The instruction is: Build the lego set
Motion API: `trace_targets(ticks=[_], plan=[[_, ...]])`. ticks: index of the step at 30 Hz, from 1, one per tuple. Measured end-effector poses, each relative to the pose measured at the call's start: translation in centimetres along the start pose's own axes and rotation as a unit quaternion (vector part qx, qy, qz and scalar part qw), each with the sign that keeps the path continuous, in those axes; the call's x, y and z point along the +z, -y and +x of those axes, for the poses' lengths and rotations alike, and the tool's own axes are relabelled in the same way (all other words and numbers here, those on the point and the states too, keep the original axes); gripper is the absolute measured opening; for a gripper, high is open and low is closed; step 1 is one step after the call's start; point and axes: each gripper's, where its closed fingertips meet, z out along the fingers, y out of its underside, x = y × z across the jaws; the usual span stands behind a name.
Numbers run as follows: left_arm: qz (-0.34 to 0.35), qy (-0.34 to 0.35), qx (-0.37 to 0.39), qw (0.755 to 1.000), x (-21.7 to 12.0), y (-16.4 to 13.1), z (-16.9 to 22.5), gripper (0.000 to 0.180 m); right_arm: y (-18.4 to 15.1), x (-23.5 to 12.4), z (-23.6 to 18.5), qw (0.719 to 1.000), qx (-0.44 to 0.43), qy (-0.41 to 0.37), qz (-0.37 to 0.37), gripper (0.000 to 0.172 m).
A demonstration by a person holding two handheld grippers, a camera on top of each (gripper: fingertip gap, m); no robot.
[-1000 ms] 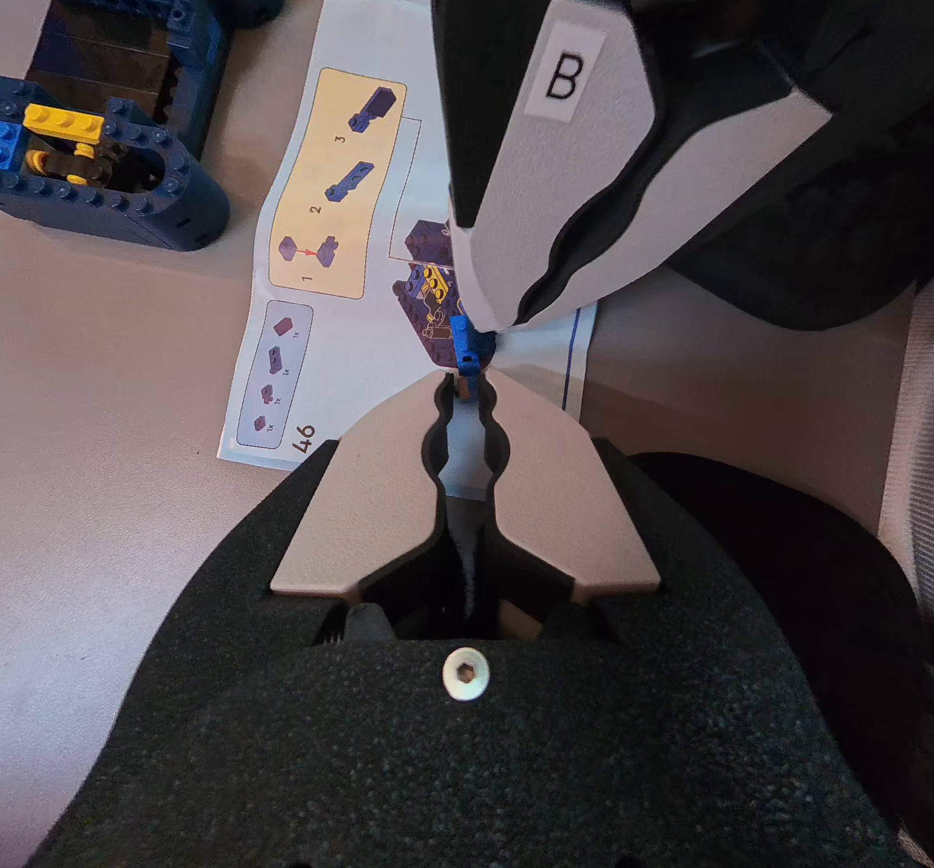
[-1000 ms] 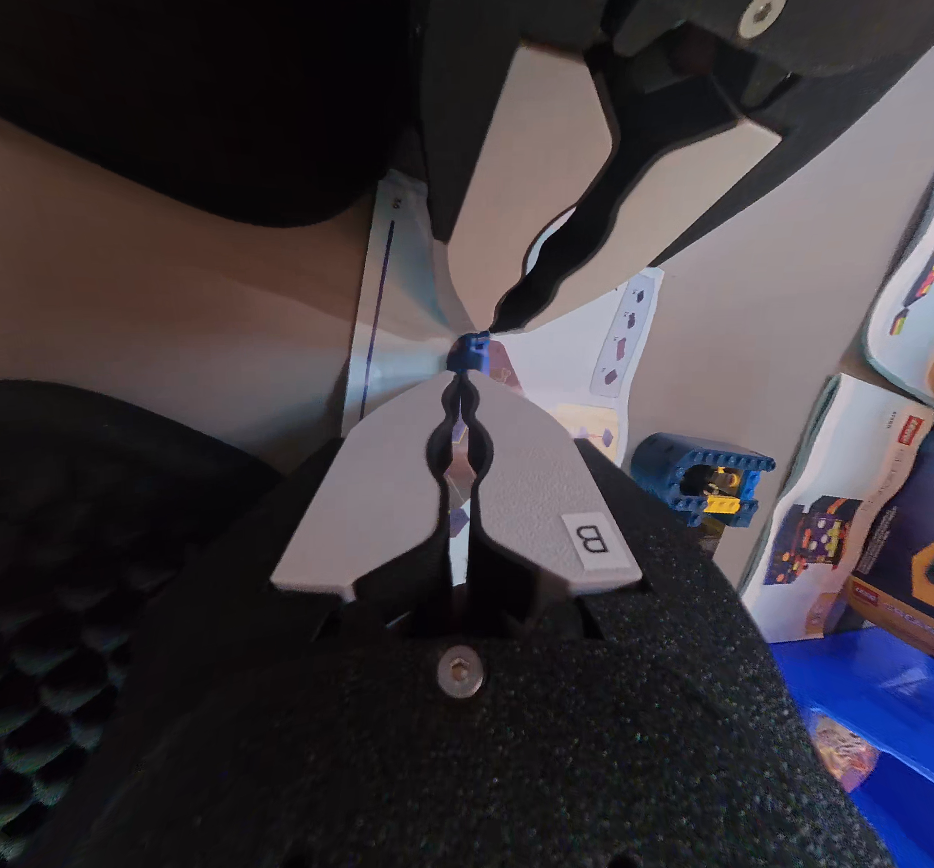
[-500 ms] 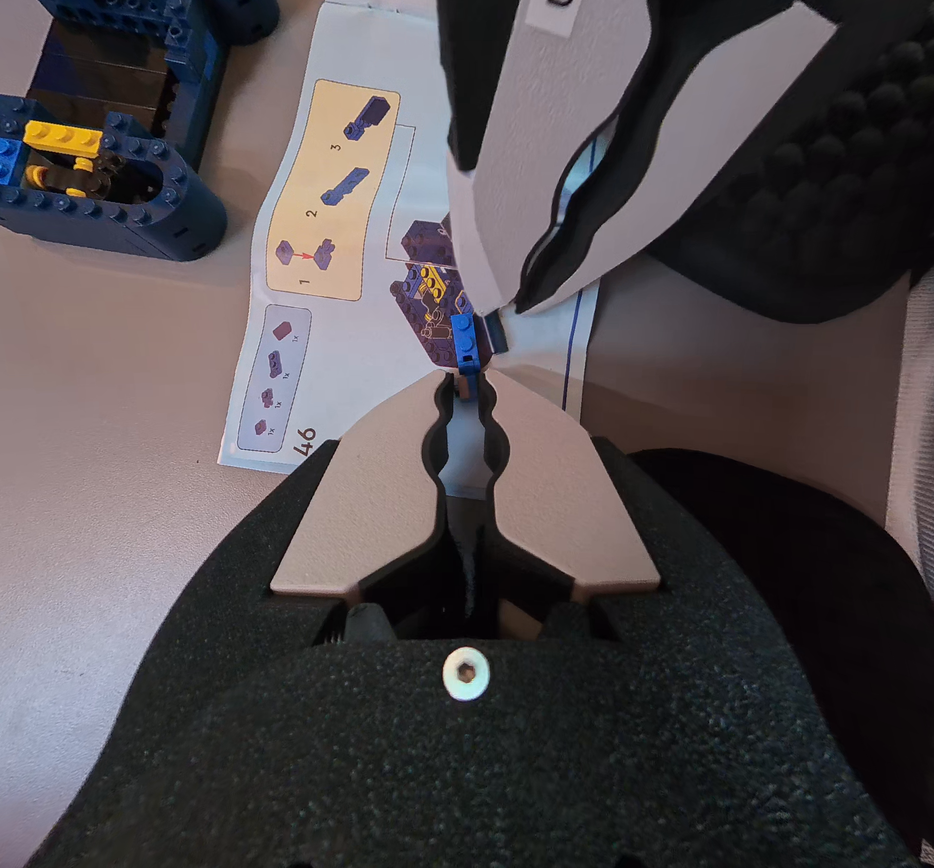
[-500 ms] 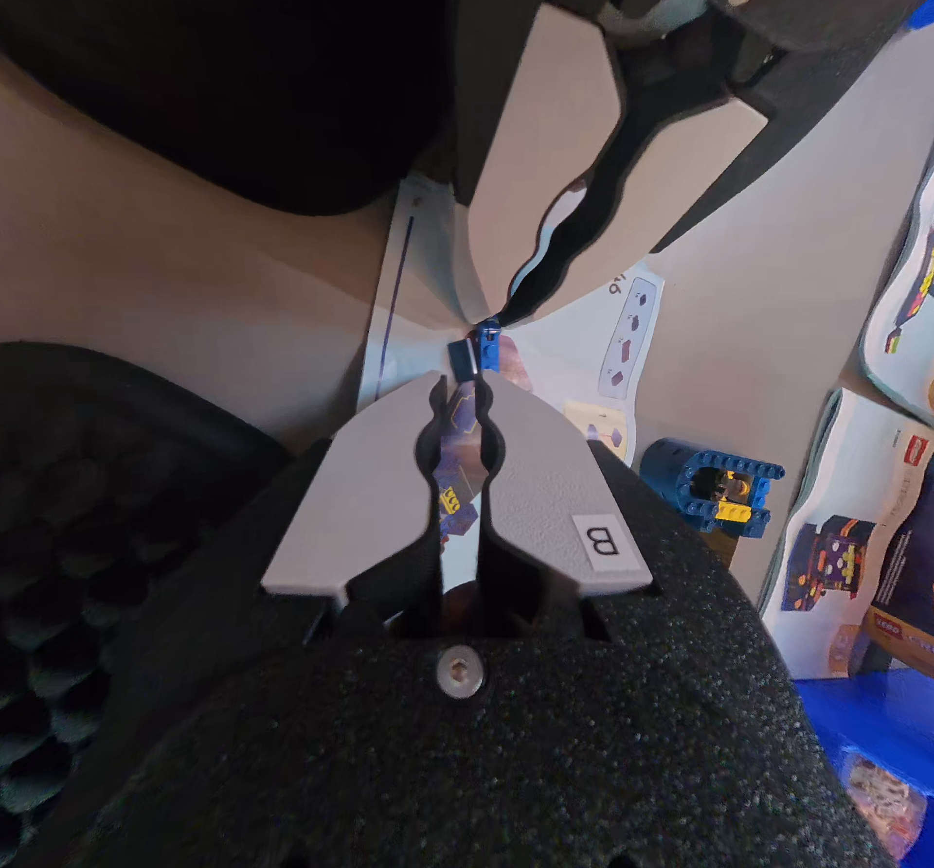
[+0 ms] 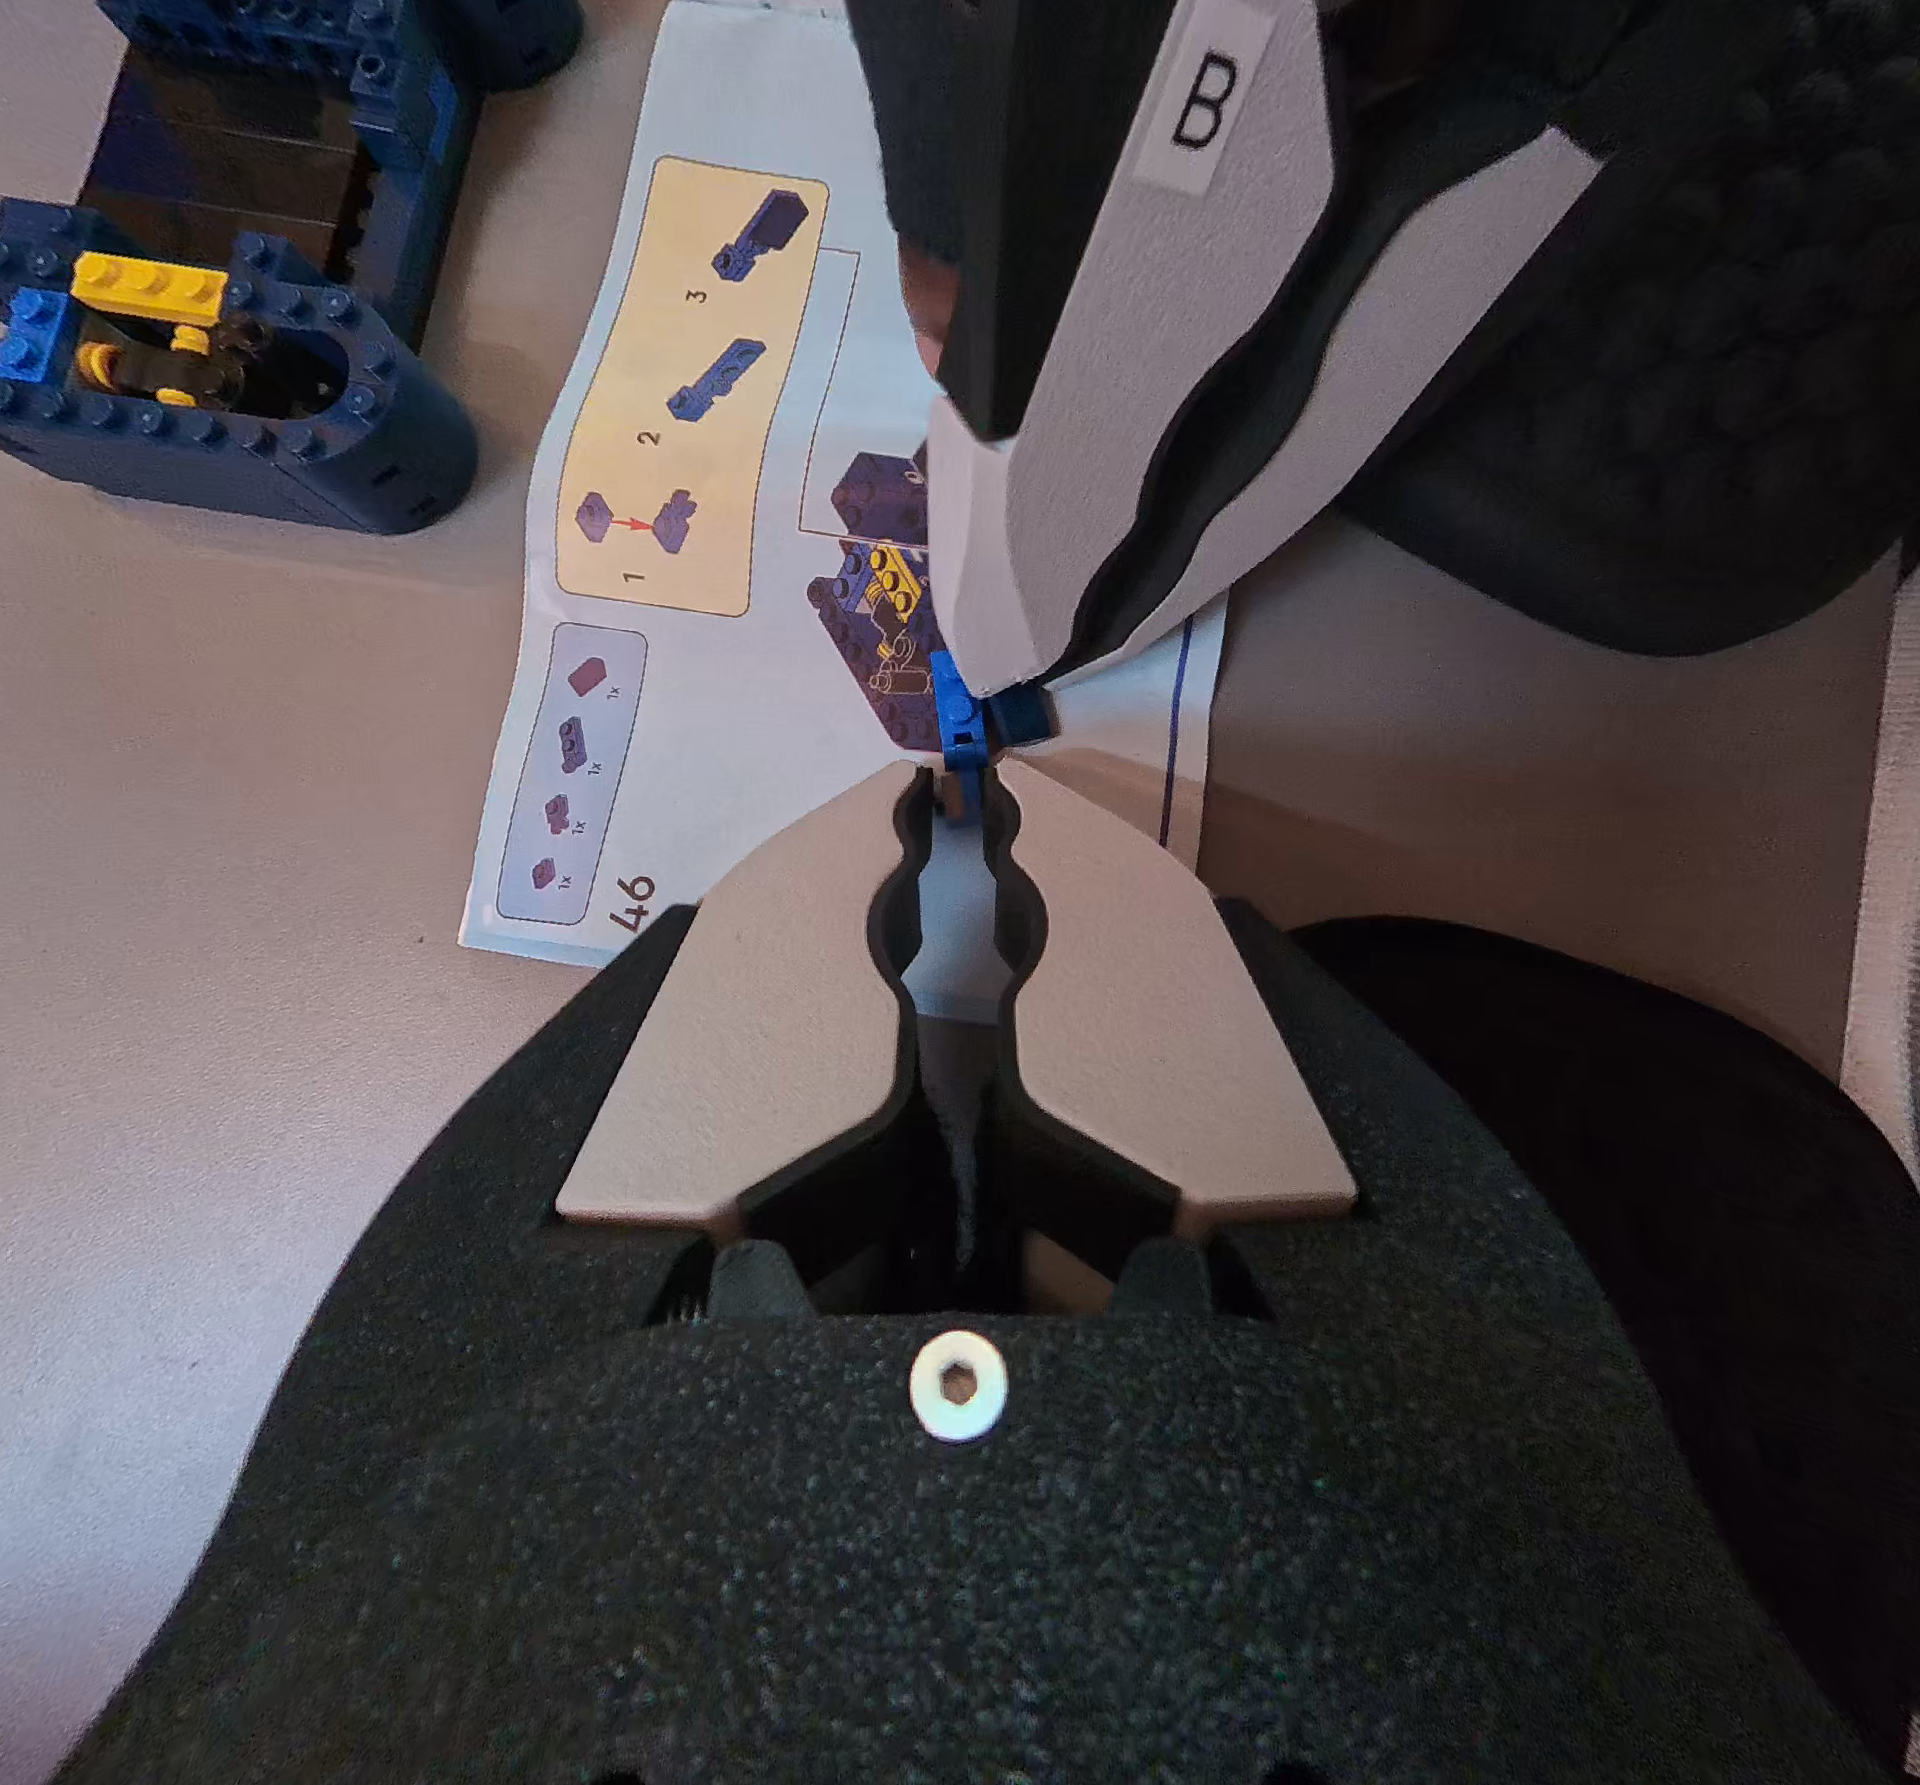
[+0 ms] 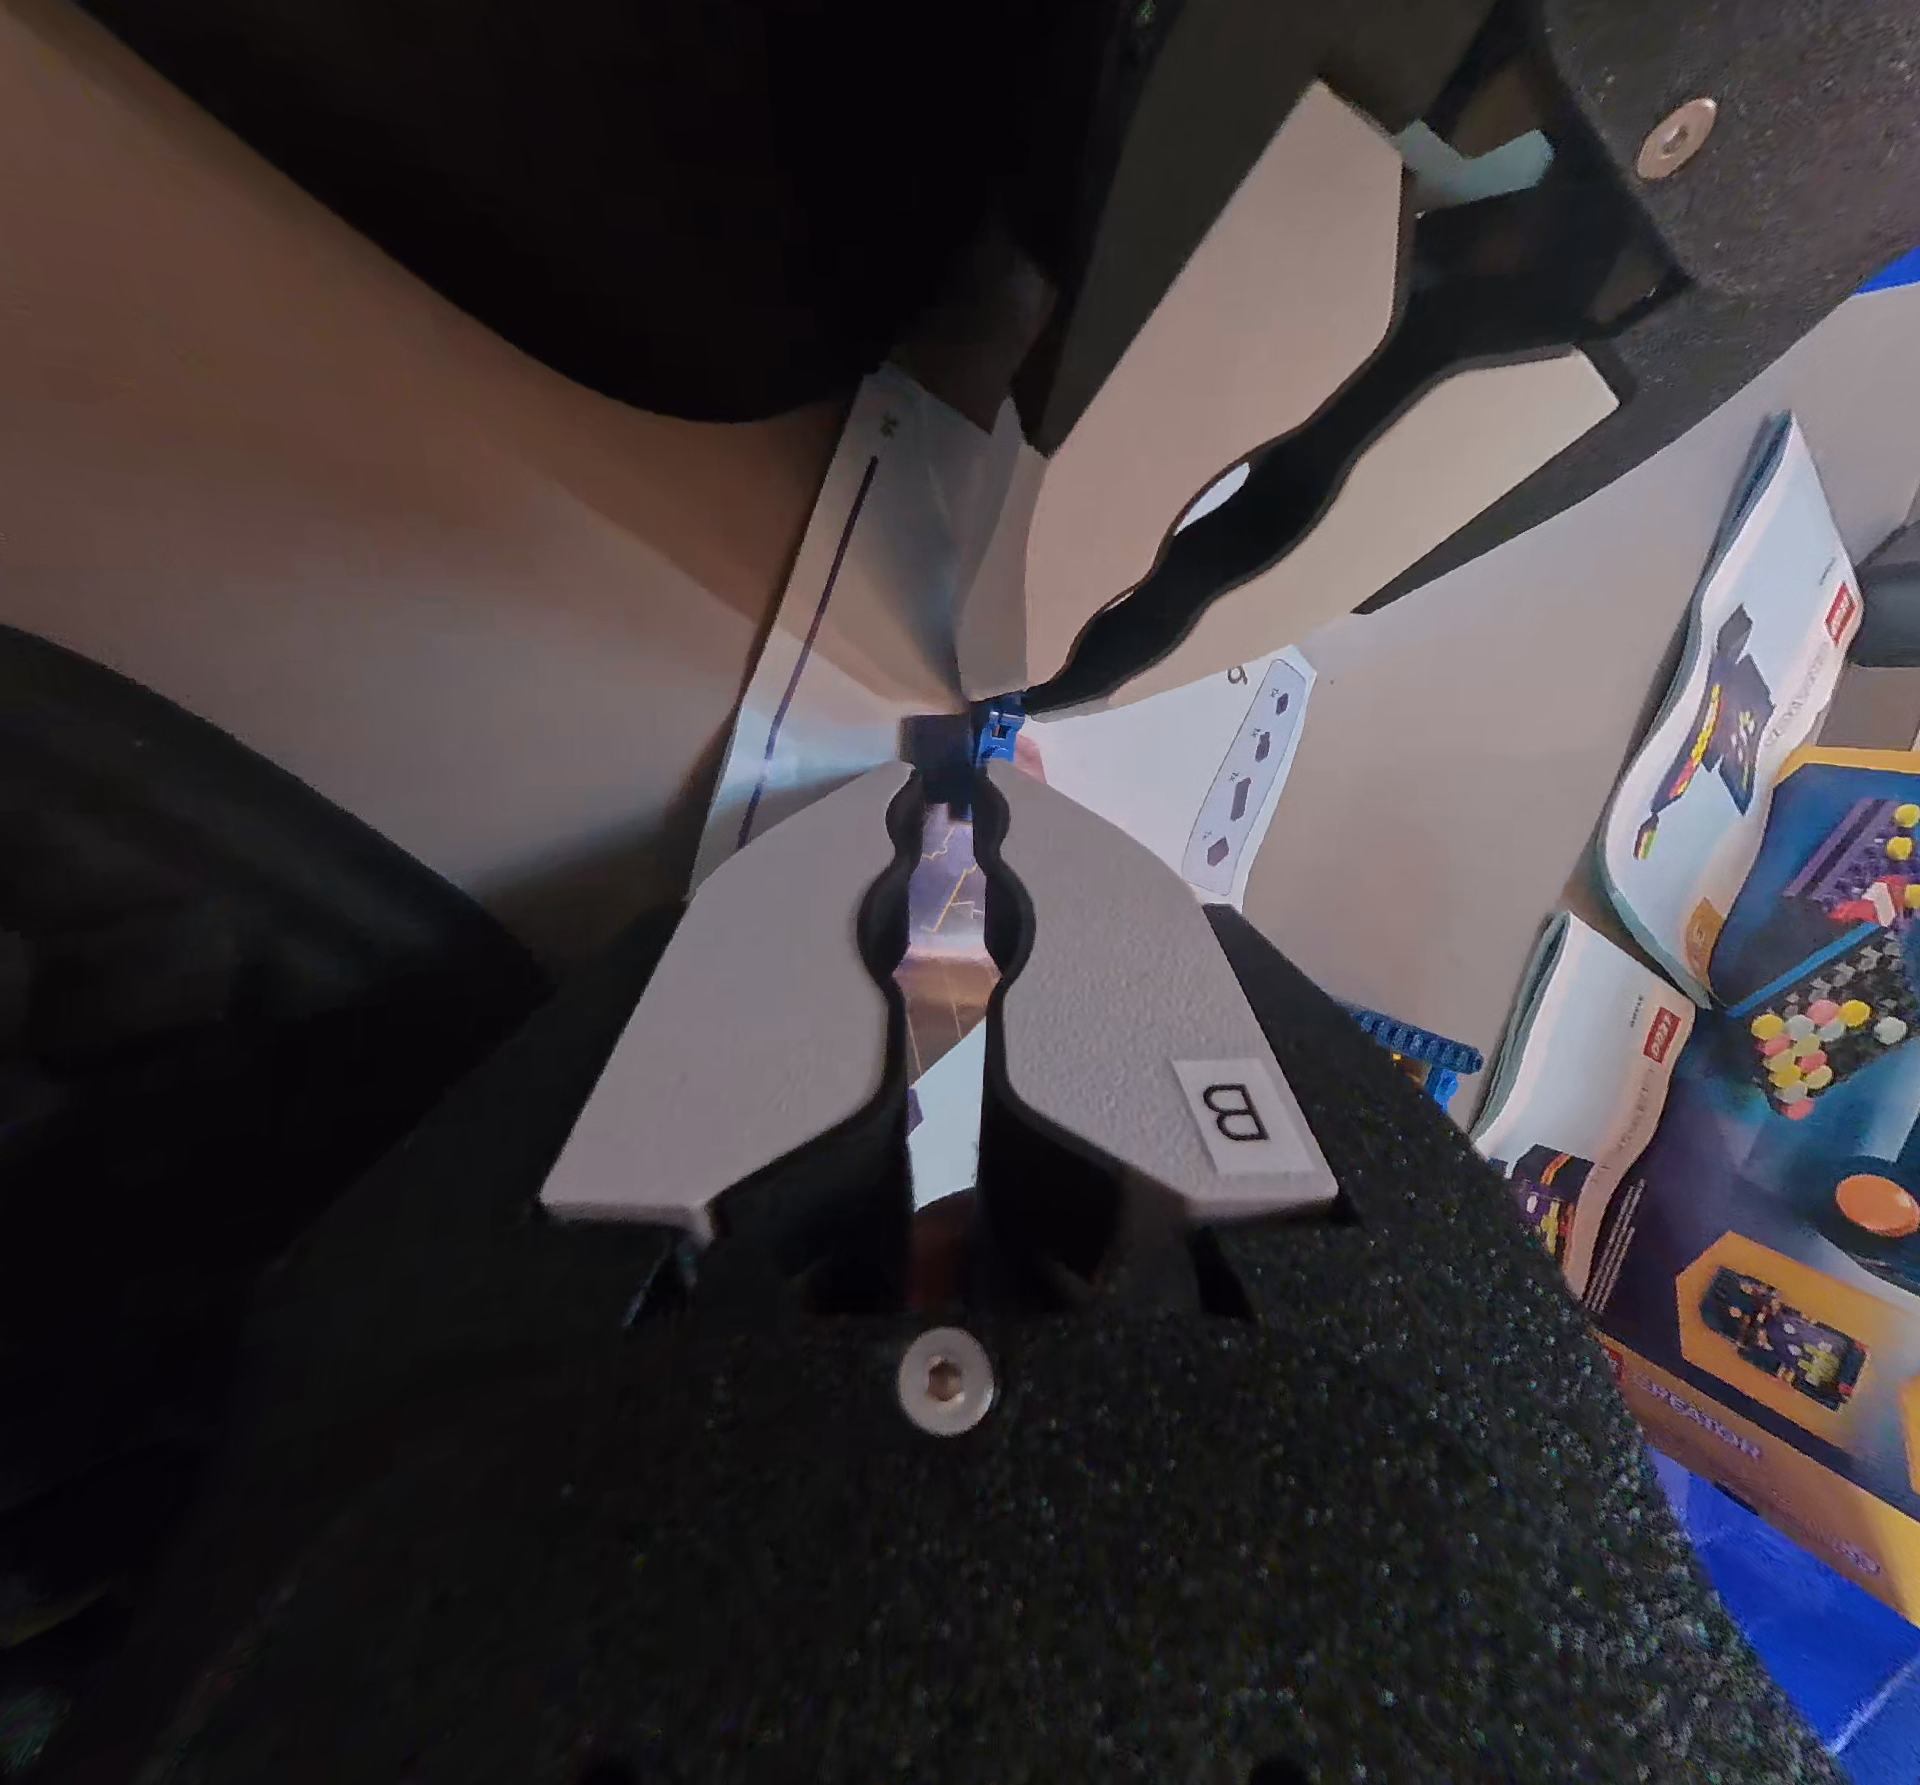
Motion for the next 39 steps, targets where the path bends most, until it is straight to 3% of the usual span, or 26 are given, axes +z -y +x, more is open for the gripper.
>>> trace_targets(ticks=[13, 23, 32, 39], plan=[[-0.003, -0.014, 0.031, 0.999, -0.1, -0.12, 0.17, 0.009, -0.3, -0.14, 0.57, 0.998, 0.068, 0.001, 0.003, 0.008], [0.008, -0.023, 0.033, 0.999, -0.09, -0.11, 0.22, 0.008, -0.24, -0.06, 0.5, 0.994, 0.089, 0.066, 0.006, 0.004], [0.031, -0.031, 0.024, 0.999, -0.08, -0.08, 0.23, 0.008, -0.32, 0.05, 0.44, 0.978, 0.158, 0.137, -0.015, 0.003], [0.053, -0.046, 0.002, 0.998, -0.11, -0.03, 0.24, 0.008, -0.36, 0.13, 0.38, 0.971, 0.164, 0.168, -0.052, 0.004]])
